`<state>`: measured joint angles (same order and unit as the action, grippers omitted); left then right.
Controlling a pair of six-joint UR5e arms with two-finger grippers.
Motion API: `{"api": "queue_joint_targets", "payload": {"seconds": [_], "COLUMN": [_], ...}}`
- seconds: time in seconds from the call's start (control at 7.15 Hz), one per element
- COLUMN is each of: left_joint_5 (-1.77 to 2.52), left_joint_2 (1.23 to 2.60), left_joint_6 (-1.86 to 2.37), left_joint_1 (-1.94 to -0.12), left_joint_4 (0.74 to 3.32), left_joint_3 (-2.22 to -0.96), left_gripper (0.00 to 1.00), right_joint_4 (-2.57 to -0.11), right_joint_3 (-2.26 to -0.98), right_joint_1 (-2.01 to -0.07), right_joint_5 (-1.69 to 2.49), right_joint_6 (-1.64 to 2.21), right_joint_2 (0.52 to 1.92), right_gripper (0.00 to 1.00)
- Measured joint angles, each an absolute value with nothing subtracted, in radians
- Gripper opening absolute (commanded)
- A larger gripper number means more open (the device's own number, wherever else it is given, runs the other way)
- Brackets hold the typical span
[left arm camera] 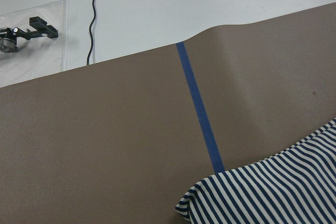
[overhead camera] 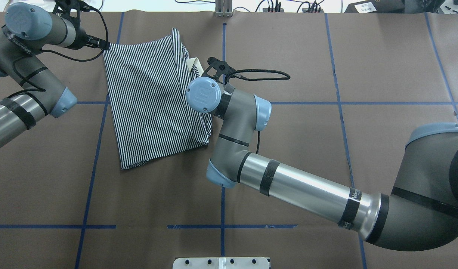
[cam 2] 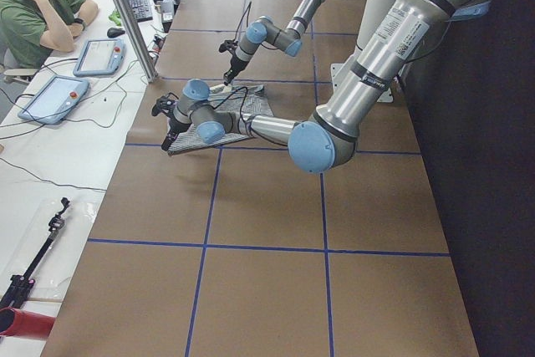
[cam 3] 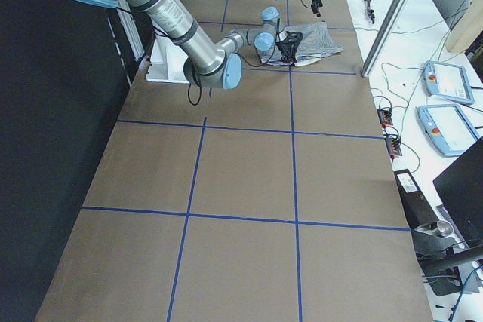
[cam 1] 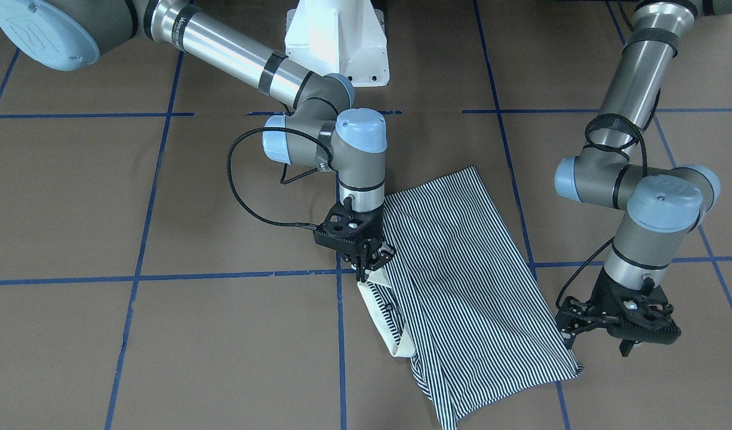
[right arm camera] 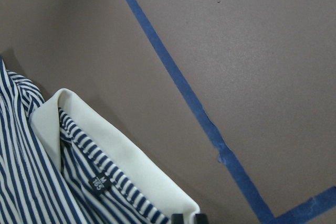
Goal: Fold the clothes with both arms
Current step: 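Move the right gripper toward the folded shirt's collar end, then grasp the collar end with the right gripper and drag the shirt toward center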
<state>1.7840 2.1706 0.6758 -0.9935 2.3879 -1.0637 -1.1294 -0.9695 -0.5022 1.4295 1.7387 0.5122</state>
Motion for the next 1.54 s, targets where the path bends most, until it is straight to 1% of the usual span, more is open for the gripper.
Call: {"api": "queue_joint_targets", "payload": {"seconds": [0.14, 0.28, 0.42, 0.84, 1.12, 1.26, 1.54], "left_joint_5": [1.784, 1.784, 1.784, 1.784, 1.784, 1.784, 1.785], "left_joint_2": [2.171, 2.171, 2.171, 2.171, 2.17, 2.166, 2.148], "left_joint_6": [0.676, 0.676, 0.677, 0.678, 0.678, 0.678, 0.678], "left_joint_1": [-0.993, -0.992, -0.991, -0.988, -0.986, -0.985, -0.983], "left_joint_4": [2.387, 2.387, 2.387, 2.387, 2.388, 2.388, 2.387], "left_joint_3": [-1.069, -1.071, -1.072, -1.078, -1.082, -1.089, -1.115], "left_gripper": [1.0, 1.0, 1.0, 1.0, 1.0, 1.0, 1.0], "right_joint_4": [-1.13, -1.131, -1.133, -1.138, -1.138, -1.137, -1.135], "right_joint_3": [-0.986, -1.031, -1.118, -1.476, -1.643, -1.684, -1.709], "right_joint_1": [-0.506, -0.51, -0.512, -0.479, -0.41, -0.383, -0.366], "right_joint_5": [1.433, 1.436, 1.438, 1.425, 1.363, 1.335, 1.314], "right_joint_6": [1.738, 1.735, 1.731, 1.727, 1.731, 1.733, 1.731], "right_joint_2": [0.515, 0.545, 0.617, 0.934, 1.09, 1.138, 1.185], "right_gripper": [0.0, 0.0, 0.0, 0.0, 0.0, 0.0, 0.0]}}
